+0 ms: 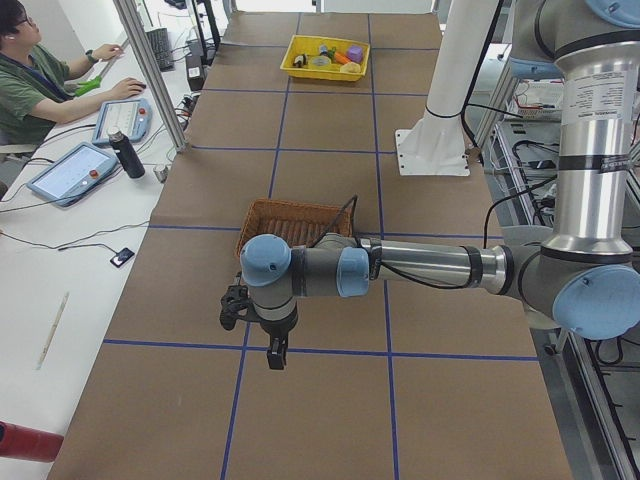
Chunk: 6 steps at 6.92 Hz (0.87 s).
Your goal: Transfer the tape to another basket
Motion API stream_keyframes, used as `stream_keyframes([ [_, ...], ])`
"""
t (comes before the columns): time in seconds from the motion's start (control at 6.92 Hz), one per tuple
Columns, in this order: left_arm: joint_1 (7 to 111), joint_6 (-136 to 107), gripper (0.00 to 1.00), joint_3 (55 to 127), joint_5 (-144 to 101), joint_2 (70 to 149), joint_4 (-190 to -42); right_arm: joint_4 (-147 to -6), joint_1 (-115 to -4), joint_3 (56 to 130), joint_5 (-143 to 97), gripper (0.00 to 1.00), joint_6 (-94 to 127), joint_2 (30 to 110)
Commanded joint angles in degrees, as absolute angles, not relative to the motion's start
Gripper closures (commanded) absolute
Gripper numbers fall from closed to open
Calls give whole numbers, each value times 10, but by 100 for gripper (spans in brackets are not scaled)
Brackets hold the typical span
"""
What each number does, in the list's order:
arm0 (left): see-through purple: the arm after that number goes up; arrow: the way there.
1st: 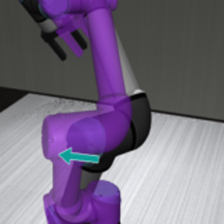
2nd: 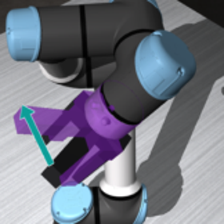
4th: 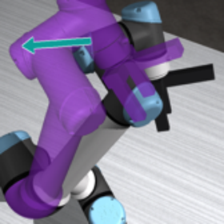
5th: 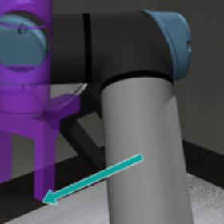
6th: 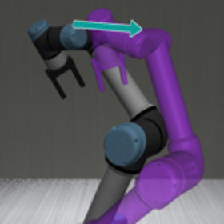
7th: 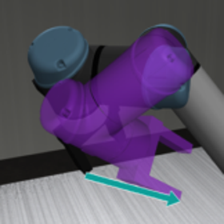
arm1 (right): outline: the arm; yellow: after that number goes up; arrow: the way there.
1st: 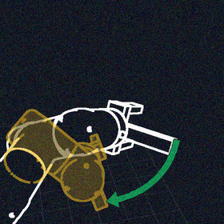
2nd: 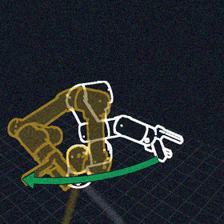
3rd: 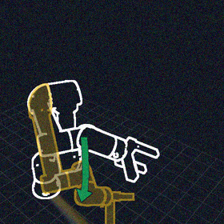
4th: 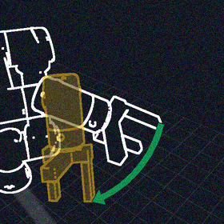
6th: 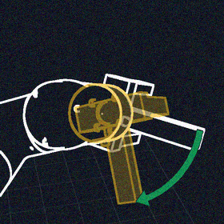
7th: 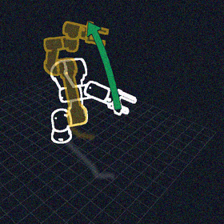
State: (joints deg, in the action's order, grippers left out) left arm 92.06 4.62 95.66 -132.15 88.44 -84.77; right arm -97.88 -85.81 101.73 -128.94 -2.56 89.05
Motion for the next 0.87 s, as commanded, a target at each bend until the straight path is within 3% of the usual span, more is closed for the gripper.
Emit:
stream_keyframes([
  [0.0,919,38,1,955,-1326,901,-859,-929,-801,999,-1298,0,-22,875],
  [0.72,918,29,1,876,-1327,893,-957,-811,-722,990,-1358,0,-25,879],
])
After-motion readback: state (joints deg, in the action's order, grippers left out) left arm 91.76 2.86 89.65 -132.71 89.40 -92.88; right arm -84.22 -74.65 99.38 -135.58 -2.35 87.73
